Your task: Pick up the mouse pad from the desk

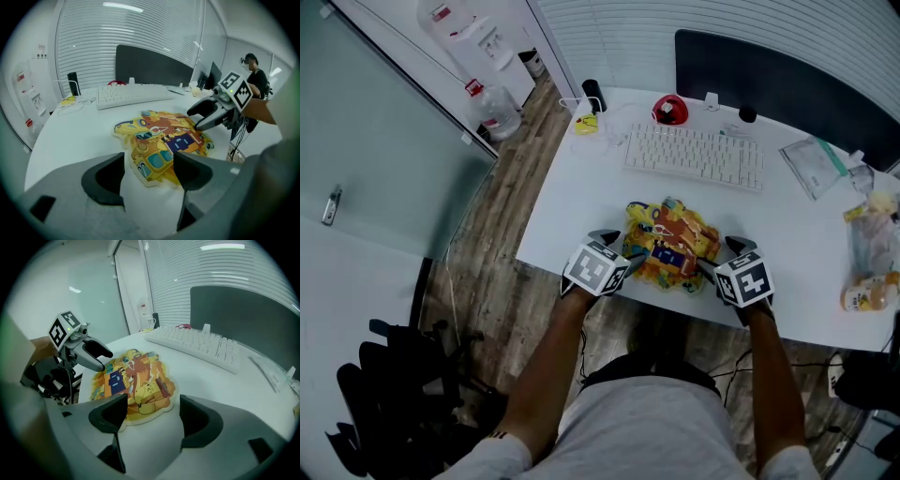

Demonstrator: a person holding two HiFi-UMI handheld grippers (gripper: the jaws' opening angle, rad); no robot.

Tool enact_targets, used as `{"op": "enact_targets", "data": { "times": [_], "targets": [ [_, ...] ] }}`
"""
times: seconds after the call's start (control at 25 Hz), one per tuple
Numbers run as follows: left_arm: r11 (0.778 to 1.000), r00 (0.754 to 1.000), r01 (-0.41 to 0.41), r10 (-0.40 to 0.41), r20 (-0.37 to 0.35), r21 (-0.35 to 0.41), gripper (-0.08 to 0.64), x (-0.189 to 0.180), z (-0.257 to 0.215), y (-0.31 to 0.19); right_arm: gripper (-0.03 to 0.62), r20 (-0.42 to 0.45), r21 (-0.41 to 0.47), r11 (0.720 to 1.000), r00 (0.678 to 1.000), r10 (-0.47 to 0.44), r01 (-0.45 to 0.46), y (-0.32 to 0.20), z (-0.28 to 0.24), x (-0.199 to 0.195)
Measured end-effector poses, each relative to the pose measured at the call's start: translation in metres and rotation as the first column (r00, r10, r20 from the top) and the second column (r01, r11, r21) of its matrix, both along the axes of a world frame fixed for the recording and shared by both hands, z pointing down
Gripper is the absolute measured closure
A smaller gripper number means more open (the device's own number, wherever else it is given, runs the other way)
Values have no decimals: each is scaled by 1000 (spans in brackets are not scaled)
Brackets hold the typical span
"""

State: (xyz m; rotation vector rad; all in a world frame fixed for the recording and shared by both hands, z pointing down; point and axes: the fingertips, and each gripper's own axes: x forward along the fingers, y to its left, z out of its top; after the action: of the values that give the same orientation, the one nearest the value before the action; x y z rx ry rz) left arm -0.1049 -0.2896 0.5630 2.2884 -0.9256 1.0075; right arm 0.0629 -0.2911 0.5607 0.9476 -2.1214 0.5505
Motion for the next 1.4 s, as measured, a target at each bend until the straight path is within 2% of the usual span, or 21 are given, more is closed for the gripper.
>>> {"op": "enact_targets", "data": {
  "times": [0.24, 0.44, 0.68, 1.16, 1.4],
  "targets": [
    [999, 999, 42, -42, 14, -13, 235, -3, 7, -4, 291, 10, -8, 999, 999, 51, -51, -6, 2, 2],
    [998, 998, 55, -55, 38, 9, 236, -1, 6, -3, 293, -12, 21, 996, 996, 85, -85, -5, 1, -1],
    [997, 998, 62, -63, 20, 38, 261, 3, 9, -2, 293, -27, 31, 994, 994, 106, -105, -5, 2, -3],
    [994, 994, 106, -107, 3, 35, 292, 2, 8, -4, 298, -14, 43, 989, 989, 144, -143, -6, 0, -2],
    [992, 992, 123, -122, -7, 40, 345, 3, 4, -6, 372, 6, 47, 983, 984, 179, -179, -11, -1, 7]
  ]
}}
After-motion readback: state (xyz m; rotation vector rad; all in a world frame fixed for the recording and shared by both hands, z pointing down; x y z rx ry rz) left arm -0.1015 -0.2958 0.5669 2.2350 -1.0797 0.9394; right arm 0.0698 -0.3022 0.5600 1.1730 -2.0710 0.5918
